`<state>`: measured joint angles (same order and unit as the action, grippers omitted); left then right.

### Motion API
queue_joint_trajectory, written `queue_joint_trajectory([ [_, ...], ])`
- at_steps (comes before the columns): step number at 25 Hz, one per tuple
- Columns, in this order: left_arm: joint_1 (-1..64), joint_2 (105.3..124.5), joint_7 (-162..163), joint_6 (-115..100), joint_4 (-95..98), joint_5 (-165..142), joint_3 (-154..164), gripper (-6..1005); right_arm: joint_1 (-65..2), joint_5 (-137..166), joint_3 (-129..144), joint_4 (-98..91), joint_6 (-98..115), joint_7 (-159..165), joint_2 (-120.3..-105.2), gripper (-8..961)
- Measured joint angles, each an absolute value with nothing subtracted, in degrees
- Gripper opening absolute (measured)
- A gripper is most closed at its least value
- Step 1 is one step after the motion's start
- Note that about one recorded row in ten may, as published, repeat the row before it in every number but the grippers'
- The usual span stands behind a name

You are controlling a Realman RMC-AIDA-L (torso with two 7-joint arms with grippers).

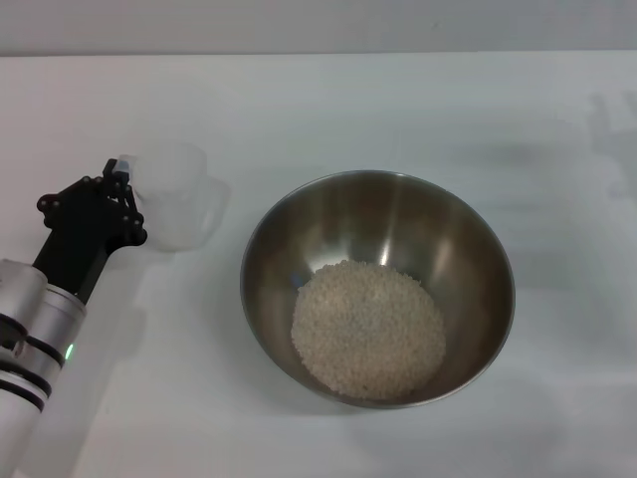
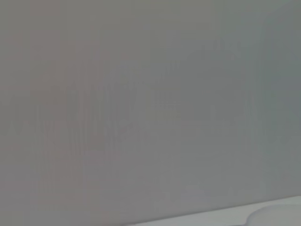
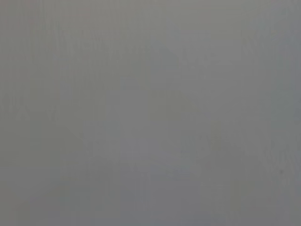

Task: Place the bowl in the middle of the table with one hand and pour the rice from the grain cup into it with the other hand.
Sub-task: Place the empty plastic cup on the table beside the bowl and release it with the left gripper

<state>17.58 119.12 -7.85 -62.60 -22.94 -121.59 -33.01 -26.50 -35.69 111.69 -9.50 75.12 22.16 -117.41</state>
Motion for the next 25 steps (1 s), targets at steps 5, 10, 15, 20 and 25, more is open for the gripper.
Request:
queue_joint_trajectory([
  [5, 17.57, 119.07, -7.79, -62.14, -22.74, -121.56, -32.75, 15, -26.36, -35.69, 111.95, -9.28, 75.15, 22.66, -117.49, 470],
  [10, 17.57, 119.07, -7.74, -60.97, -22.33, -121.70, -32.54, 16, -26.04, -35.69, 112.04, -9.31, 75.15, 22.68, -117.52, 470],
  [15, 17.17, 119.16, -7.71, -60.46, -22.40, -121.87, -32.36, 33, -26.01, -35.61, 112.05, -9.33, 75.15, 22.68, -117.51, 470],
  [20, 16.80, 119.15, -7.53, -60.46, -22.74, -121.88, -32.34, 55, -26.01, -35.42, 112.04, -9.35, 75.15, 22.68, -117.51, 470],
  [25, 16.54, 118.95, -3.44, -60.46, -22.23, -121.95, -32.34, 77, -26.21, -35.04, 111.97, -9.41, 75.15, 22.68, -117.51, 470],
])
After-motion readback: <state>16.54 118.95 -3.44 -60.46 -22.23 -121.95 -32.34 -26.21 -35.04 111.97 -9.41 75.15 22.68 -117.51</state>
